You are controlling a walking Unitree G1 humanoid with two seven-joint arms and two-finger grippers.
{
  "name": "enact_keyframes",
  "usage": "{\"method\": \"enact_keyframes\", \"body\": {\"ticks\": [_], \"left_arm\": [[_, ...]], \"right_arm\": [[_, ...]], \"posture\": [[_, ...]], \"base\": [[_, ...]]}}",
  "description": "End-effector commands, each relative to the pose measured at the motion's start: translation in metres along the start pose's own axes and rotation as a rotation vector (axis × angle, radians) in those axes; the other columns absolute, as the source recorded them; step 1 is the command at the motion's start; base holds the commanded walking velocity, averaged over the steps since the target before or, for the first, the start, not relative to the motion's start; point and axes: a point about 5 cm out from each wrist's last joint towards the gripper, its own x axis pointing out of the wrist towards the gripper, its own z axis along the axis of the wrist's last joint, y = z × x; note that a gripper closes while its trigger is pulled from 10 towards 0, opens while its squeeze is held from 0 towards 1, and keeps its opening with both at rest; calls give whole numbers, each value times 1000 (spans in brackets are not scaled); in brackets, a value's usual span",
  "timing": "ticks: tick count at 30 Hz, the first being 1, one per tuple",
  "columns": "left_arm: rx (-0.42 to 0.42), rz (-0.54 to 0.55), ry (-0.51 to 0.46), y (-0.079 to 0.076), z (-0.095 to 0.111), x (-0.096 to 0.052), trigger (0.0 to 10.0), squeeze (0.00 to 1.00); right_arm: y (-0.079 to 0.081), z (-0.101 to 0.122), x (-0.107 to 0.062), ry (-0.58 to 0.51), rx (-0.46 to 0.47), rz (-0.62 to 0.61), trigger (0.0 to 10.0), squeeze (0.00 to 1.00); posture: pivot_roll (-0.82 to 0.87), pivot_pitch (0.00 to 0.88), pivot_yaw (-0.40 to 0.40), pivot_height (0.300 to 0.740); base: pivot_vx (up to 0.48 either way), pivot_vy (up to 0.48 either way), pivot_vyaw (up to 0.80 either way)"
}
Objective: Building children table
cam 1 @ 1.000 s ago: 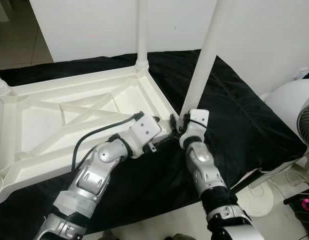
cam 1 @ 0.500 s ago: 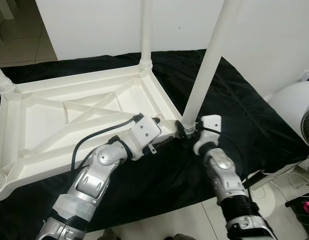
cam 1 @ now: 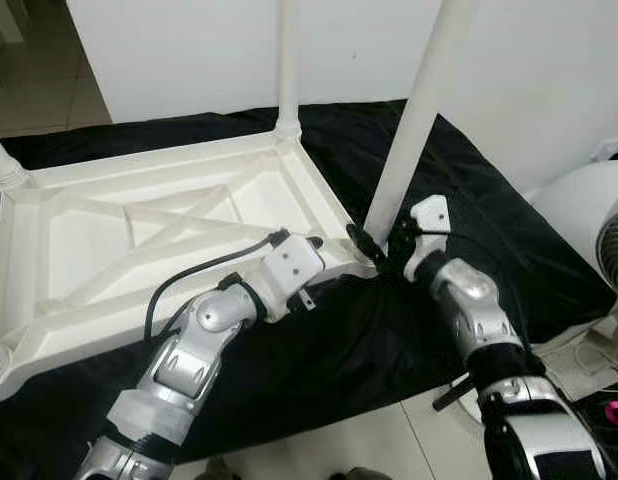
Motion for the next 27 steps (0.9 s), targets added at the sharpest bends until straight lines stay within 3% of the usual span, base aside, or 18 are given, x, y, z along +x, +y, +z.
{"method": "enact_keyframes", "body": {"ticks": [1,3,4,7,8,19,20,21,22,27], "left_arm": [[16,13,-9,1,3,0,10000,0],[16,15,-9,1,3,0,10000,0],[17,19,-8,2,3,0,10000,0],[17,23,-8,2,3,-1,10000,0],[18,28,-7,2,3,-1,10000,0],[7,56,-1,2,2,-6,10000,0],[5,56,-2,2,3,-5,10000,0],[5,56,-2,2,3,-5,10000,0],[5,55,-2,3,3,-5,10000,0],[7,49,-1,4,3,-5,10000,0]], "right_arm": [[1,-5,2,42,-20,44,10000,0],[1,-6,3,50,-27,60,10000,0],[1,-7,5,67,-33,83,4275,0],[2,-8,6,77,-36,98,4275,0],[2,-10,5,89,-28,105,0,0],[1,-27,-4,154,26,138,0,0],[0,-30,-6,153,49,114,2706,0],[0,-30,-6,153,49,114,2706,0],[0,-31,-6,139,83,82,10000,0],[5,-31,-2,91,168,-32,10000,0]], "posture": [[-11,0,-27,740],[-11,0,-27,740],[0,0,-30,740],[0,0,-30,740],[15,0,-40,740],[14,0,-37,740],[7,0,-25,740],[7,0,-25,740],[4,0,-22,740],[-1,0,-18,740]], "base": [[0,0,0],[0,0,0],[0,0,0],[0,0,0],[0,0,0],[0,0,0],[0,0,0],[0,0,0],[0,0,0],[0,0,0]]}}
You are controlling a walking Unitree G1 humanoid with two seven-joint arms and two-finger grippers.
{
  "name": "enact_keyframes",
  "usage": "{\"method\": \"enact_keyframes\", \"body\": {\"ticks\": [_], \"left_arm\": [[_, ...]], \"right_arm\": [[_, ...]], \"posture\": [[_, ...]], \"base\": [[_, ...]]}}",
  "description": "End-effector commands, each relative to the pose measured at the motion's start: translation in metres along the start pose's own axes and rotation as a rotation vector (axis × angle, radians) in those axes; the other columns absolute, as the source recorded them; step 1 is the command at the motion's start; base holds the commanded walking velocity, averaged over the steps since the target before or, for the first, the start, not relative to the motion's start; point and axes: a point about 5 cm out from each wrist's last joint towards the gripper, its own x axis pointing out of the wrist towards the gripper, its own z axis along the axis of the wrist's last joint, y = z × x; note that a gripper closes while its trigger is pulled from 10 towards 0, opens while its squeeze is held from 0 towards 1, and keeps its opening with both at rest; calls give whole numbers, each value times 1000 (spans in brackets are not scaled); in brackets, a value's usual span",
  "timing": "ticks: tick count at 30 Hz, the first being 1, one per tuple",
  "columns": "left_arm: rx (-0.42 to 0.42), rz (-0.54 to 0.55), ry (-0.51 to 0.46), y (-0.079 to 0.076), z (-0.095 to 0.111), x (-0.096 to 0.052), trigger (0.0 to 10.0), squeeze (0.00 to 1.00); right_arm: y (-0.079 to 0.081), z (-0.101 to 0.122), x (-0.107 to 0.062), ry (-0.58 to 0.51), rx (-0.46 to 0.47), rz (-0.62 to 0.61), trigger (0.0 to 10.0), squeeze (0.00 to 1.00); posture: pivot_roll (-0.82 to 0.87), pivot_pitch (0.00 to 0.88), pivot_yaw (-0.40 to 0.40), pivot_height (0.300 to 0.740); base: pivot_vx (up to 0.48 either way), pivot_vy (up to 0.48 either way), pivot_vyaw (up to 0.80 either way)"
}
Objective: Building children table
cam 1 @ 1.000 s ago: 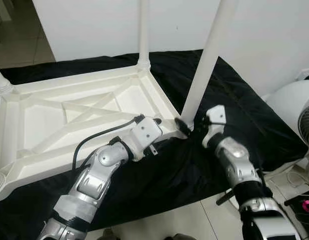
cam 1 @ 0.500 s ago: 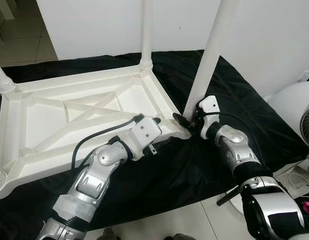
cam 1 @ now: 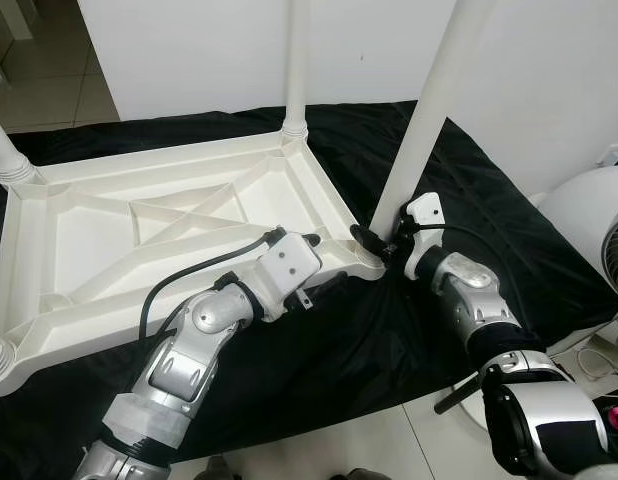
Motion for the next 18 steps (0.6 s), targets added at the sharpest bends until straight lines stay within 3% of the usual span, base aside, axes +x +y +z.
{"method": "enact_keyframes", "body": {"ticks": [1,5,9,10,12,13,14,15,18], "left_arm": [[1,30,10,3,-1,0,10000,0],[-2,25,10,2,0,1,10000,0],[-3,22,9,1,0,1,10000,0],[-3,21,8,1,0,2,10000,0],[-3,21,8,1,0,2,10000,0],[-2,19,8,2,0,2,10000,0],[-2,19,8,2,0,2,10000,0],[-2,19,7,2,0,2,10000,0],[-1,17,6,2,1,3,10000,0]], "right_arm": [[10,-16,0,38,93,-49,10000,0],[18,-15,7,10,154,-190,10000,0],[23,-14,11,8,176,-249,10000,0],[26,-16,13,29,207,-344,10000,0],[26,-16,13,29,207,-344,10000,0],[30,-18,14,52,201,-442,10000,0],[30,-18,14,52,201,-442,10000,0],[35,-19,14,65,210,-551,10000,0],[46,-19,14,60,222,-615,10000,0]], "posture": [[-8,0,-13,740],[-12,0,-7,740],[-13,0,-6,740],[-13,0,-4,740],[-13,0,-4,740],[-13,0,-3,740],[-13,0,-3,740],[-15,0,-1,740],[-15,0,-1,740]], "base": [[0,0,0],[0,0,0],[0,0,0],[0,0,0],[0,0,0],[0,0,0],[0,0,0],[0,0,0],[0,0,0]]}}
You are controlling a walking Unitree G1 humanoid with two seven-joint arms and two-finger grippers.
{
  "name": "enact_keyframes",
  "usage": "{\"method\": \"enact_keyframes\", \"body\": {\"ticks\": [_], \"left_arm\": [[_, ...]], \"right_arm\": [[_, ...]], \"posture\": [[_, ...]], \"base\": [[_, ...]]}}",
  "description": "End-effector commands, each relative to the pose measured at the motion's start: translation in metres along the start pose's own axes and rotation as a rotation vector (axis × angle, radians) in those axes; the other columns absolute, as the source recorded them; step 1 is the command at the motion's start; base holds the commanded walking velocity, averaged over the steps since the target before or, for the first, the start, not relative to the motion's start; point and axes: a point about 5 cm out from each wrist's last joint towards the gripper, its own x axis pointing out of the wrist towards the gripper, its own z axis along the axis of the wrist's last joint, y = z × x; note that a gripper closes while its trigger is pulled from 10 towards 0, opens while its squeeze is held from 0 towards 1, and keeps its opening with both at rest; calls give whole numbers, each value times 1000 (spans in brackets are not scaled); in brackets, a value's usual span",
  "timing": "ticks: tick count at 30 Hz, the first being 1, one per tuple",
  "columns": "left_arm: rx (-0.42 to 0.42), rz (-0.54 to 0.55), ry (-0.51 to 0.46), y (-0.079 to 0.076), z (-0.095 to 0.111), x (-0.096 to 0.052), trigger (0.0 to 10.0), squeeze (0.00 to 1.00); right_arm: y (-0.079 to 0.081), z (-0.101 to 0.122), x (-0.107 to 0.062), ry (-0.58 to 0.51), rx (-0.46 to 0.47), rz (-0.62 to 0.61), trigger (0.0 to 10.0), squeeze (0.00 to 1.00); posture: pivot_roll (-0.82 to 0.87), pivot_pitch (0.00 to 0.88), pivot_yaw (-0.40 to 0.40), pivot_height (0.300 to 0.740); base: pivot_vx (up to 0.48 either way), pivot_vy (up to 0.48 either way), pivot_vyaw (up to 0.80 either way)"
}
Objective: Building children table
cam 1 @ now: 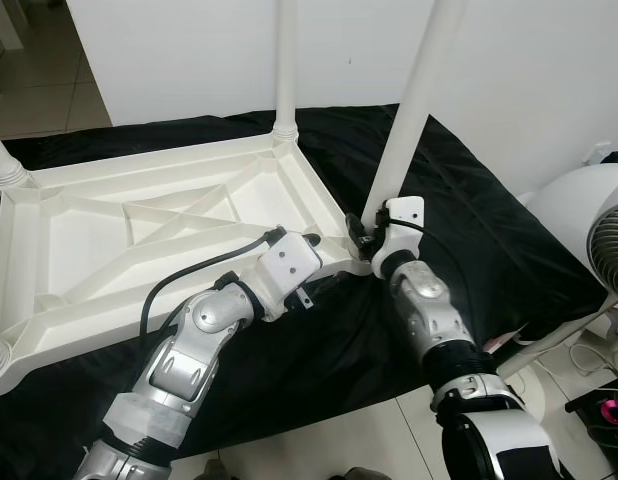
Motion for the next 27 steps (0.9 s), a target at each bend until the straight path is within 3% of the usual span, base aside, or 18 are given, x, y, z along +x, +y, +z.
{"method": "enact_keyframes", "body": {"ticks": [1,4,9,10,18,20,25,26,27], "left_arm": [[1,17,7,2,0,2,10000,0],[1,17,5,2,0,2,10000,0],[2,16,7,2,-1,2,10000,0],[1,16,8,2,-1,1,10000,0],[-2,14,8,0,-1,1,10000,0],[1,3,12,-1,-2,0,10000,0],[4,-2,14,-1,-3,-1,10000,0],[2,-8,17,-1,-3,0,10000,0],[0,-13,18,-2,-3,1,10000,0]], "right_arm": [[4,-17,-9,85,49,-62,10000,0],[16,-17,-13,88,61,-1,10000,0],[19,-16,-16,77,69,38,10000,16],[20,-14,-18,59,69,52,10000,1000],[17,-9,-23,22,102,62,10000,1000],[7,-11,-30,-8,86,69,10000,1000],[3,-13,-35,-9,72,76,10000,1000],[-2,-16,-40,-4,77,114,10000,0],[-9,-19,-44,0,68,157,10000,0]], "posture": [[-14,0,-5,740],[-12,0,-9,740],[-12,0,-10,740],[-12,0,-9,740],[-14,0,-1,740],[-25,0,3,740],[-27,0,3,740],[-33,0,2,740],[-36,0,2,740]], "base": [[0,0,0],[0,0,0],[0,0,0],[0,0,0],[0,0,0],[0,0,0],[0,0,0],[0,0,0],[0,0,0]]}}
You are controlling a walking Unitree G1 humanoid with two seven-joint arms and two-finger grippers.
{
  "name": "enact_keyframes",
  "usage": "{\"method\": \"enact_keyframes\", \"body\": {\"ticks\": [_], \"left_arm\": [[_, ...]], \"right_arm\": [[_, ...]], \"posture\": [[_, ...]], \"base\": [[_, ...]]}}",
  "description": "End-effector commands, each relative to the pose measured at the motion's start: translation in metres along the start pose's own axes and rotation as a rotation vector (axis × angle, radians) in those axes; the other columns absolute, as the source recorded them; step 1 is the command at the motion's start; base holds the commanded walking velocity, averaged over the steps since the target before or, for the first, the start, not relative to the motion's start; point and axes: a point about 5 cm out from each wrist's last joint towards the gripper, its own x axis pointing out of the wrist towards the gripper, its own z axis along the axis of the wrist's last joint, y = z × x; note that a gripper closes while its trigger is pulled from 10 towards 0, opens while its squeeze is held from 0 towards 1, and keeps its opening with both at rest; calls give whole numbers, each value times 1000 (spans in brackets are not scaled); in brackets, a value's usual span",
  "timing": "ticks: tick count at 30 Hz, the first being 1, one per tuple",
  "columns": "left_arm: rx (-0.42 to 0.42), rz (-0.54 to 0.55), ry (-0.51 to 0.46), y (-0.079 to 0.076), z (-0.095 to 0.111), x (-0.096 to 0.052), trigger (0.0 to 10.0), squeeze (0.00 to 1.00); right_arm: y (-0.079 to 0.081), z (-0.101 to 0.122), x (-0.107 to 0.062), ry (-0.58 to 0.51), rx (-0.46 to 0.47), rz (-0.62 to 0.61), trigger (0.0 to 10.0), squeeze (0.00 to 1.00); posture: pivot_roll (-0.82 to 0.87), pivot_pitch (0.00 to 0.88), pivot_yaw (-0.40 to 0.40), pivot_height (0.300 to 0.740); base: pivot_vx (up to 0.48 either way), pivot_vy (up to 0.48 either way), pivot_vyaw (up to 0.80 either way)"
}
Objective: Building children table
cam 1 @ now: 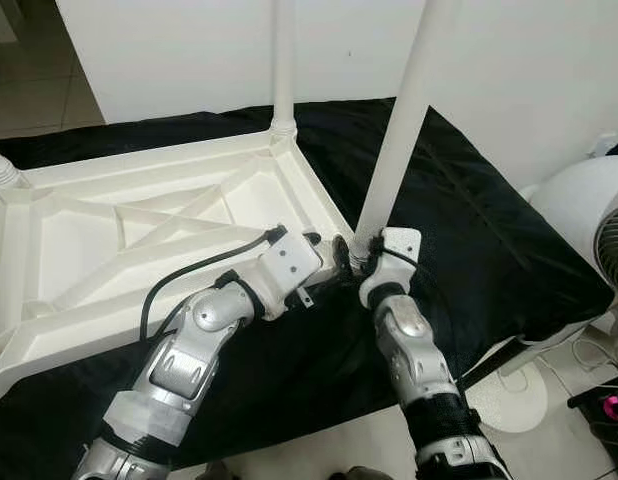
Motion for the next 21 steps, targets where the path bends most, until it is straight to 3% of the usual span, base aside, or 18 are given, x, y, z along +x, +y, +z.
{"method": "enact_keyframes", "body": {"ticks": [1,4,9,12,14,19,21], "left_arm": [[-4,-10,16,-2,-3,1,10000,0],[-7,-16,16,-2,-3,2,10000,0],[-13,-36,22,-5,-2,2,10000,0],[-13,-36,22,-5,-2,2,10000,0],[-14,-43,20,-6,-1,3,10000,0],[-14,-45,17,-6,0,4,10000,0],[-14,-45,9,-9,2,6,10000,0]], "right_arm": [[-4,-3,-5,3,2,61,10000,0],[-10,-4,-9,2,-19,109,10000,0],[-38,6,-5,-11,-135,257,10000,0],[-38,6,-5,-11,-135,257,10000,0],[-49,18,6,-17,-171,317,10000,0],[-51,24,12,-22,-193,358,10000,0],[-51,37,27,-18,-246,429,10000,0]], "posture": [[-36,0,2,740],[-36,0,2,740],[-36,0,3,740],[-36,0,3,740],[-28,0,-6,740],[-21,0,-11,740],[-9,0,-23,740]], "base": [[0,0,0],[0,0,0],[0,0,0],[0,0,0],[0,0,0],[0,0,0],[0,0,0]]}}
